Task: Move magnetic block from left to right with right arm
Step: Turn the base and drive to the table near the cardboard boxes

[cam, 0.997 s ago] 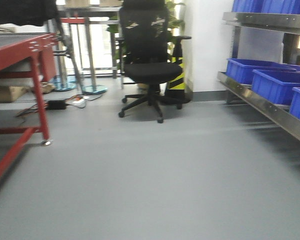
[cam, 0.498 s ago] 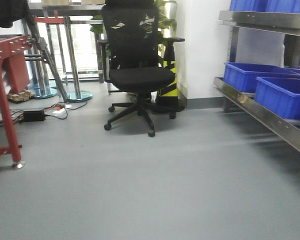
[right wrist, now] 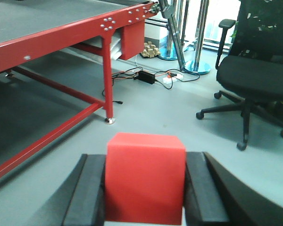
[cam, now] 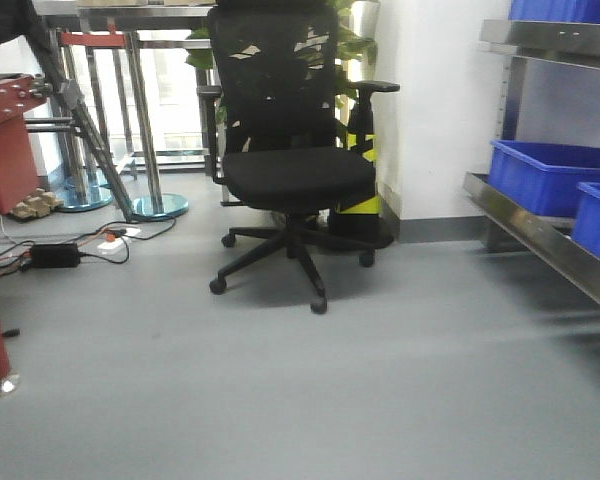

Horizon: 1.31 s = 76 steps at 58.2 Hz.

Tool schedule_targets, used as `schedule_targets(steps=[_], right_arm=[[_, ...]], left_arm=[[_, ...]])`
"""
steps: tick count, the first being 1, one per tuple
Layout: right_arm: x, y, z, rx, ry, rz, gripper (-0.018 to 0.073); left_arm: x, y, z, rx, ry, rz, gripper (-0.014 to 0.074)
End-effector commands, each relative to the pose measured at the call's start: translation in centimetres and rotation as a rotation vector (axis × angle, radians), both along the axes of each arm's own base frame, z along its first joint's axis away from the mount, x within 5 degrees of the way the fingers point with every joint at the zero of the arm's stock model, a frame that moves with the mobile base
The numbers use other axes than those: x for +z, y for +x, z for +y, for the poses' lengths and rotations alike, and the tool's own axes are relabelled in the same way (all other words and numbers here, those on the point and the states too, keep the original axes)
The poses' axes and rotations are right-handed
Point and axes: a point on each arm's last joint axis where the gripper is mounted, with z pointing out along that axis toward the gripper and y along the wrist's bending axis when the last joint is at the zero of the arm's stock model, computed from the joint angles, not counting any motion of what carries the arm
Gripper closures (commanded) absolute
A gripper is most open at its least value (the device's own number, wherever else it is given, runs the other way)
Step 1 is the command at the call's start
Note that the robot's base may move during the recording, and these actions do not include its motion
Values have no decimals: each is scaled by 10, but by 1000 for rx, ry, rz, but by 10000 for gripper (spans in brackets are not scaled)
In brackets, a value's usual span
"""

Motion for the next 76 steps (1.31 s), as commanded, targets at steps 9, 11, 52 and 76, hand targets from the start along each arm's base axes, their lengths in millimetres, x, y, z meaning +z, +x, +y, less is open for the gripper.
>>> schedule_targets(steps=[9,11,52,76], right_arm=[[17,0,0,3,48,-105,355],[17,0,0,3,48,-105,355],[17,0,0,0,49,-106,355],[17,0,0,0,49,-106,355]], left_arm=[[5,-1,1,7,-19,-85,722],[5,-1,1,7,-19,-85,722],[5,-1,1,5,-19,-83,722],[5,-1,1,5,-19,-83,722]])
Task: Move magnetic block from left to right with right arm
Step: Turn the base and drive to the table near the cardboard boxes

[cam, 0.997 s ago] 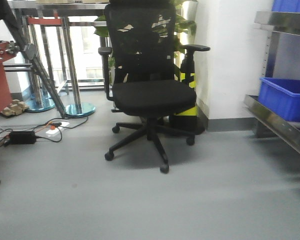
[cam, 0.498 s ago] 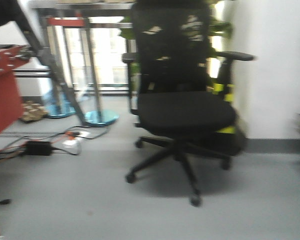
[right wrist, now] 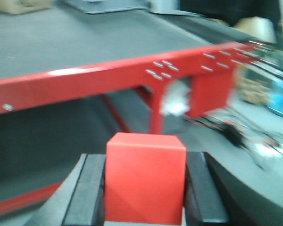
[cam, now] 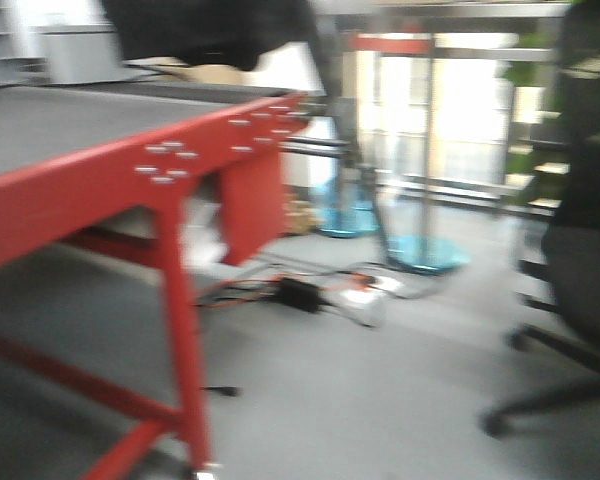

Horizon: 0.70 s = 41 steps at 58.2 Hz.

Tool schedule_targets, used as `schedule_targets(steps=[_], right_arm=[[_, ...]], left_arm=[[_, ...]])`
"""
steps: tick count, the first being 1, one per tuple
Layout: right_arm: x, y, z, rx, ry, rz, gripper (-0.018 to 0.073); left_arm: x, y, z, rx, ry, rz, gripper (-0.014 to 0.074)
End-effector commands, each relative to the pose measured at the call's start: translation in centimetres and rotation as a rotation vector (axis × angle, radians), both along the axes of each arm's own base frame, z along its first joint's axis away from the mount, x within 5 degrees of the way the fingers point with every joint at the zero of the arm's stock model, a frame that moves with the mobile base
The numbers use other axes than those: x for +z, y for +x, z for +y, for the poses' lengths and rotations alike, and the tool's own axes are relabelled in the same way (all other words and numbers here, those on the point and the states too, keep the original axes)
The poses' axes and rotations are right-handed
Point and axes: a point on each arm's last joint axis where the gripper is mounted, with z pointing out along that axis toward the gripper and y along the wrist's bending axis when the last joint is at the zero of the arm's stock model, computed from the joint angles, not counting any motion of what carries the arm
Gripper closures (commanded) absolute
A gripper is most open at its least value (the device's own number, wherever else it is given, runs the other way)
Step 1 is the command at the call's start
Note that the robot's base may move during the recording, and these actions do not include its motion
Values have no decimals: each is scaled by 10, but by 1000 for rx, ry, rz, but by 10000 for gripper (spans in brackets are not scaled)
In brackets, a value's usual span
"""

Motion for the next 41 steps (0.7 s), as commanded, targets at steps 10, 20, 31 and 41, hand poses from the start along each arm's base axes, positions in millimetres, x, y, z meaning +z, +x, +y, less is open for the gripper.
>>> schedule_targets(steps=[10,20,31,41], right_arm=[[18,0,0,1,51,-106,355],[18,0,0,1,51,-106,355],[18,0,0,1,51,-106,355],[18,0,0,1,51,-106,355]], left_arm=[[5,-1,1,5,-19,-83,722],[5,-1,1,5,-19,-83,722],[5,-1,1,5,-19,-83,722],[5,-1,1,5,-19,-83,722]])
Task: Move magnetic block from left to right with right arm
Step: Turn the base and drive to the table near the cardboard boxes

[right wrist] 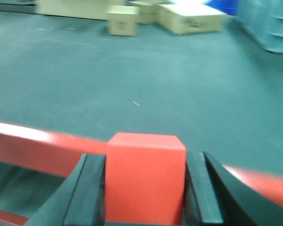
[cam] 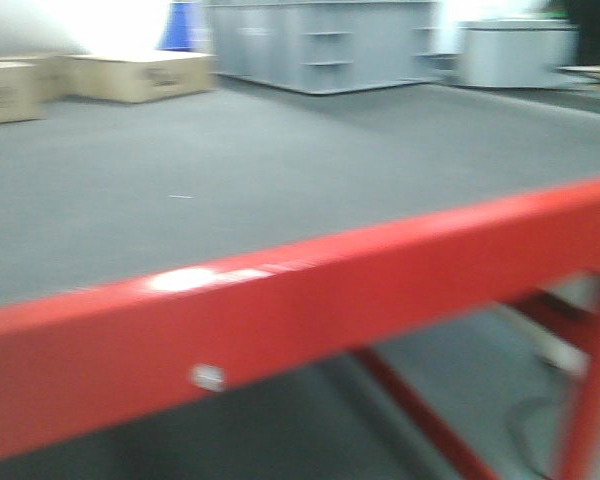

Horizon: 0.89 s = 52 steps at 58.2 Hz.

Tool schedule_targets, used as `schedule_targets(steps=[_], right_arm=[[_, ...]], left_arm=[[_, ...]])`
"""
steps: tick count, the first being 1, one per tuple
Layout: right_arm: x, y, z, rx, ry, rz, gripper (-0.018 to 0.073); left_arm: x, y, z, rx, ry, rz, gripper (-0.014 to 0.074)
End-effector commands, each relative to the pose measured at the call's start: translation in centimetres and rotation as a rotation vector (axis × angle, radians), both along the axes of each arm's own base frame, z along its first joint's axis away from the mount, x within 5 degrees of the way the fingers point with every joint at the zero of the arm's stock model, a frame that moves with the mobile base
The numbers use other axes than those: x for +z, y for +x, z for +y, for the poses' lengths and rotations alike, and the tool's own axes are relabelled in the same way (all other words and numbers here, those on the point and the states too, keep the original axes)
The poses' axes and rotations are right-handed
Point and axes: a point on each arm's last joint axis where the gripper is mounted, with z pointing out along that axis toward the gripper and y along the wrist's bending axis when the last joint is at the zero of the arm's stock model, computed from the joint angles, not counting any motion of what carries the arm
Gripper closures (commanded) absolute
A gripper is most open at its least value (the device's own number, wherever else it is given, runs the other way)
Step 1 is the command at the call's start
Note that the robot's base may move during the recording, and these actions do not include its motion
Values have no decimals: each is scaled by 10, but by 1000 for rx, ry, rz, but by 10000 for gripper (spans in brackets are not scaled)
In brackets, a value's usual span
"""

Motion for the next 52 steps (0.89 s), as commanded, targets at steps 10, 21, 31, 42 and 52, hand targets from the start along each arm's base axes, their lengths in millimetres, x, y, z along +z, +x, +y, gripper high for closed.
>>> schedule_targets(steps=[10,21,31,42,52], right_arm=[[18,0,0,1,51,-106,355],[18,0,0,1,51,-106,355],[18,0,0,1,51,-106,355],[18,0,0,1,51,-106,355],[18,0,0,1,51,-106,355]], left_arm=[[5,-1,1,5,-19,-83,722],[5,-1,1,5,-19,-83,722],[5,-1,1,7,-19,-83,722],[5,-1,1,7,-19,-83,722],[5,-1,1,7,-19,-83,722]])
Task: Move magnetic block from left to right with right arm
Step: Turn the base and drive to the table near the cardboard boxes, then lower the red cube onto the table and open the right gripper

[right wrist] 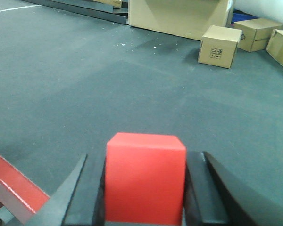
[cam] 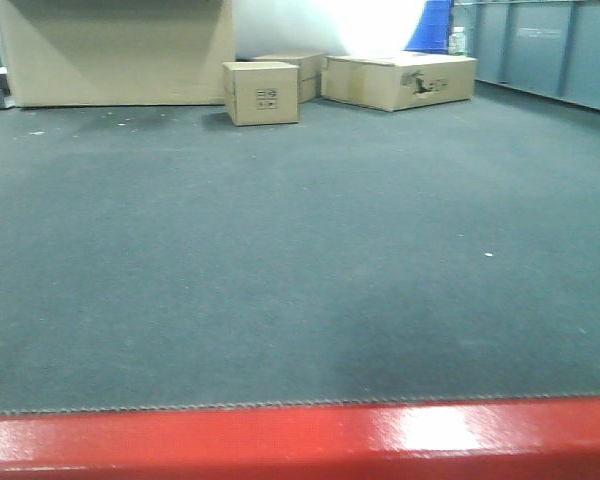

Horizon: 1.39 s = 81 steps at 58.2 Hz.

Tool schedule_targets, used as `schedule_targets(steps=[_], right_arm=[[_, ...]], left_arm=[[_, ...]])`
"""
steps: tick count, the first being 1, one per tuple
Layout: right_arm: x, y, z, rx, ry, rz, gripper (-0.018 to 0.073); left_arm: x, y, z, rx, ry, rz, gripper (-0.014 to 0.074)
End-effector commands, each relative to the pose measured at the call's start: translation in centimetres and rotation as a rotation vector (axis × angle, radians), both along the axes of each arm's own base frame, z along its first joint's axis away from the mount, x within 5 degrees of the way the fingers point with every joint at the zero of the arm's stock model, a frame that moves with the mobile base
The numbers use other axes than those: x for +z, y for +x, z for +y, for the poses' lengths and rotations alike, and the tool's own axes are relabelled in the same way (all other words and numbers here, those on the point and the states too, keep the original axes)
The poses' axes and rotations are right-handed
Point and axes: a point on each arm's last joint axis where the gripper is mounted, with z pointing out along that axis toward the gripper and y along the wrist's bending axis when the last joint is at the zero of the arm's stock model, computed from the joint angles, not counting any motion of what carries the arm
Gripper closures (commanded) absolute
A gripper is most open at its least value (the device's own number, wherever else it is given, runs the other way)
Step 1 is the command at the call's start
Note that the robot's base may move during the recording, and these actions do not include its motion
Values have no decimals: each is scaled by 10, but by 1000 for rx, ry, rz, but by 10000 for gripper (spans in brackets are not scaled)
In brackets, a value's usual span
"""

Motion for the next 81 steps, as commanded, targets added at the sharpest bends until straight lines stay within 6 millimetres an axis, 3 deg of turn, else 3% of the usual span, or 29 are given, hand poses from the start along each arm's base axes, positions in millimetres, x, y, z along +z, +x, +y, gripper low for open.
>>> schedule_targets(steps=[1,55,63,71,81], right_arm=[[18,0,0,1,51,-106,355],[17,0,0,1,53,-106,355],[31,0,0,1,66,-123,355],[57,16,11,-3,25,-68,355],[78,57,41,-11,-98,97,355]], left_arm=[[5,-1,1,7,-19,-83,722],[5,-1,1,7,-19,-83,722],[5,-1,1,7,-19,-83,722],[5,-1,1,7,-19,-83,722],[5,-1,1,7,-19,-83,722]])
